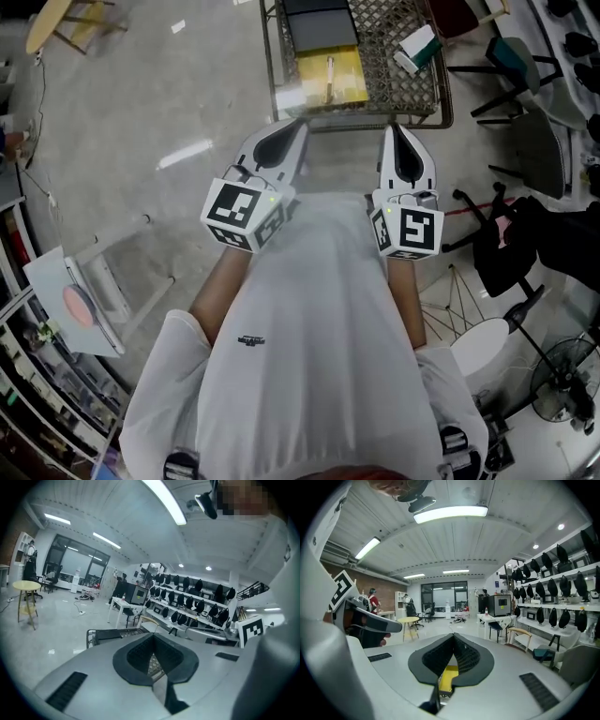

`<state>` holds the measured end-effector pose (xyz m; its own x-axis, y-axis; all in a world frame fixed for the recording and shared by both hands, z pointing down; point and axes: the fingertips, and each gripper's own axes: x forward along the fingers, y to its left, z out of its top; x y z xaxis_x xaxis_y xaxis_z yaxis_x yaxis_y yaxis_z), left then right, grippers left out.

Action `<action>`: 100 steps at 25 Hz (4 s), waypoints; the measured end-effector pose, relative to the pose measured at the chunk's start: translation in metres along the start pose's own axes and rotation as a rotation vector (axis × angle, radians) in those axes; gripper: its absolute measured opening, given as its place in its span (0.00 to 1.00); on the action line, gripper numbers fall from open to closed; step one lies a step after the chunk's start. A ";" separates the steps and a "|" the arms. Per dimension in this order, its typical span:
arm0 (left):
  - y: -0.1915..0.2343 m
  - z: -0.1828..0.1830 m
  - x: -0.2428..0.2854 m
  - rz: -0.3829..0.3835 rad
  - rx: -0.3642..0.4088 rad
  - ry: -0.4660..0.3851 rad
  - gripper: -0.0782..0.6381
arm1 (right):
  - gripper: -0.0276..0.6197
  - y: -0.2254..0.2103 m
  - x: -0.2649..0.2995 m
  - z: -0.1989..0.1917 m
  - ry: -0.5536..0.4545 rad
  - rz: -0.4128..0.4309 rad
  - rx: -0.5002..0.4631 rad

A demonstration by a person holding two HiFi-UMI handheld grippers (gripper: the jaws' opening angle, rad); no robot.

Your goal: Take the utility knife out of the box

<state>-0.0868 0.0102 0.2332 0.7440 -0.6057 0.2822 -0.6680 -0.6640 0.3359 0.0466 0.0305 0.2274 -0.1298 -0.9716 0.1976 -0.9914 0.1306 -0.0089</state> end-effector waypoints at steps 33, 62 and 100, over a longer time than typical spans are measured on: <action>0.076 -0.094 0.158 0.107 -0.120 0.184 0.11 | 0.04 -0.044 0.111 -0.106 0.169 0.137 -0.002; 0.143 -0.218 0.280 0.254 -0.190 0.405 0.31 | 0.04 -0.083 0.201 -0.184 0.277 0.282 0.032; 0.196 -0.327 0.327 0.493 -0.203 0.806 0.29 | 0.04 -0.104 0.235 -0.198 0.312 0.366 0.084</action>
<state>0.0304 -0.1747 0.6849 0.2189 -0.2632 0.9396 -0.9490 -0.2816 0.1422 0.1224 -0.1726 0.4692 -0.4711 -0.7579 0.4514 -0.8815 0.4236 -0.2087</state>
